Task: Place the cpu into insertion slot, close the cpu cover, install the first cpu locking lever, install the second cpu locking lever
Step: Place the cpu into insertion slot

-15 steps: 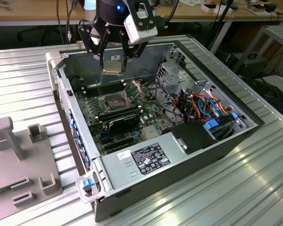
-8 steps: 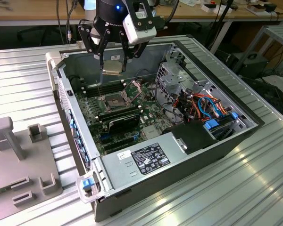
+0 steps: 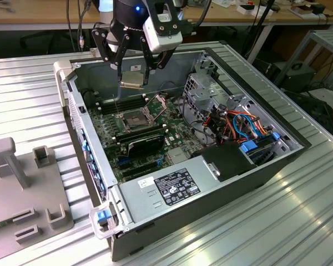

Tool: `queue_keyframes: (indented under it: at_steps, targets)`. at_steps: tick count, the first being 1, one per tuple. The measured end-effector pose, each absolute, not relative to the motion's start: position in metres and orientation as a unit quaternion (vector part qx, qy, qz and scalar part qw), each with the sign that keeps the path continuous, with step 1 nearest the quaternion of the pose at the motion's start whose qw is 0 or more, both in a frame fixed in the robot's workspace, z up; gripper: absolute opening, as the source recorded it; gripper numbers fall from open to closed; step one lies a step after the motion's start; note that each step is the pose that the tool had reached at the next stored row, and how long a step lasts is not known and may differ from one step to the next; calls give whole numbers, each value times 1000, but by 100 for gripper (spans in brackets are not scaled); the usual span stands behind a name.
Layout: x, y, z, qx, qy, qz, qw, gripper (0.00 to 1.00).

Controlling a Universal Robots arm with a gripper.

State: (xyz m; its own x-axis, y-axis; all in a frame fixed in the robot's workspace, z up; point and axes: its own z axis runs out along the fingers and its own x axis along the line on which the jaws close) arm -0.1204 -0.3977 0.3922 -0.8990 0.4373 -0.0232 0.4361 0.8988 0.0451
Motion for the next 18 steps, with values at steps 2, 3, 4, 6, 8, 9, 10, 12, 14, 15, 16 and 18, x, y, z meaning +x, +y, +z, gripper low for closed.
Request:
queue_keyframes:
  at_steps: [2, 3, 4, 6, 8, 9, 10, 12, 14, 15, 16, 18]
  targets:
    - [-120, -398, 392, 228, 973, 19, 16, 55]
    - [-120, -398, 392, 229, 973, 19, 17, 55]
    - [-120, -398, 392, 231, 973, 19, 17, 55]
    - [-120, -398, 392, 234, 972, 19, 17, 55]
    - [-120, -398, 392, 240, 971, 19, 17, 55]
    - [-120, -398, 392, 242, 970, 19, 17, 55]
    - [-120, -398, 392, 243, 970, 19, 17, 55]
    - [-120, -398, 392, 246, 969, 19, 17, 55]
    - [-120, -398, 392, 249, 968, 19, 17, 55]
    - [-120, -398, 392, 251, 968, 19, 17, 55]
    - [-120, -398, 392, 252, 967, 19, 17, 55]
    - [-120, -398, 392, 256, 966, 19, 17, 55]
